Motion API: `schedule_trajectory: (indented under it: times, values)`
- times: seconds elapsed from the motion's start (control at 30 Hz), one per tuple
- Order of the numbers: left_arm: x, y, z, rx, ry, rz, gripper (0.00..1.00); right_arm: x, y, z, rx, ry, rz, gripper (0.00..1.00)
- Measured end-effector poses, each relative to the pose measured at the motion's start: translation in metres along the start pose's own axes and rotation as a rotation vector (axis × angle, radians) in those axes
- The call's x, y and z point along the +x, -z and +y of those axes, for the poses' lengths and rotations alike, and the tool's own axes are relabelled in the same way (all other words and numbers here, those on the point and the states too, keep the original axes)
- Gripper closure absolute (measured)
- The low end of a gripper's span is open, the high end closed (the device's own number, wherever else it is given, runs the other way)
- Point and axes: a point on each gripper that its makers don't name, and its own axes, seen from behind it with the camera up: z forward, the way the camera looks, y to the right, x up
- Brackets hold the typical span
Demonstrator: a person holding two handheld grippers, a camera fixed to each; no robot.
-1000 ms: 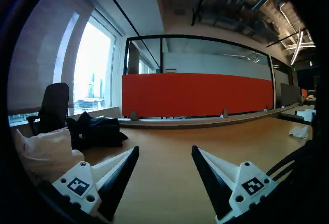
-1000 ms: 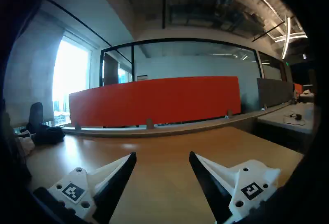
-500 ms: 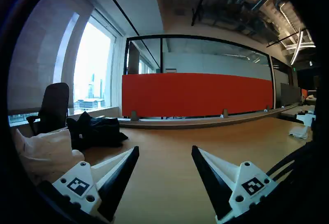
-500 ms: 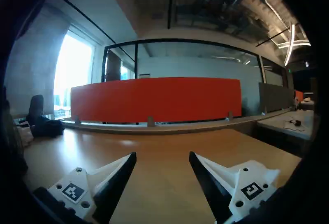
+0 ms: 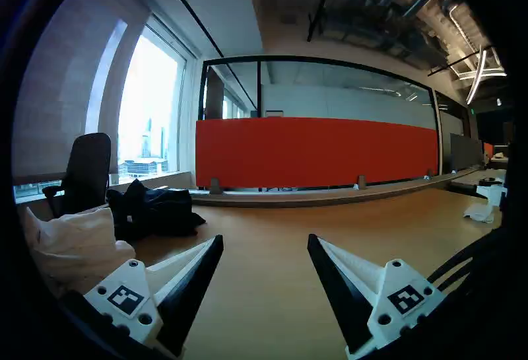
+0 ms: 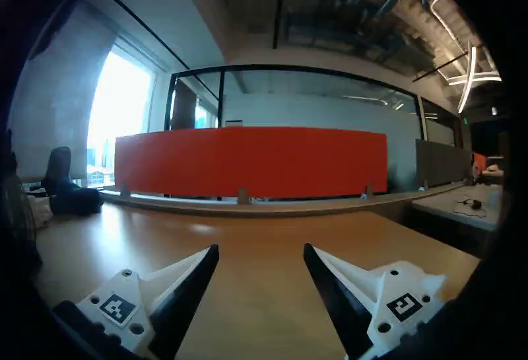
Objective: Fold towel
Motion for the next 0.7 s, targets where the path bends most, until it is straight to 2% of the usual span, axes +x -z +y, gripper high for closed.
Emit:
schedule_trajectory:
  times: [0.7]
  values:
    - [0.0, 0.0004, 0.0001, 0.0, 0.0, 0.0, 0.06, -0.001, 0.0014, 0.0, -0.001, -0.001, -0.002, 0.01]
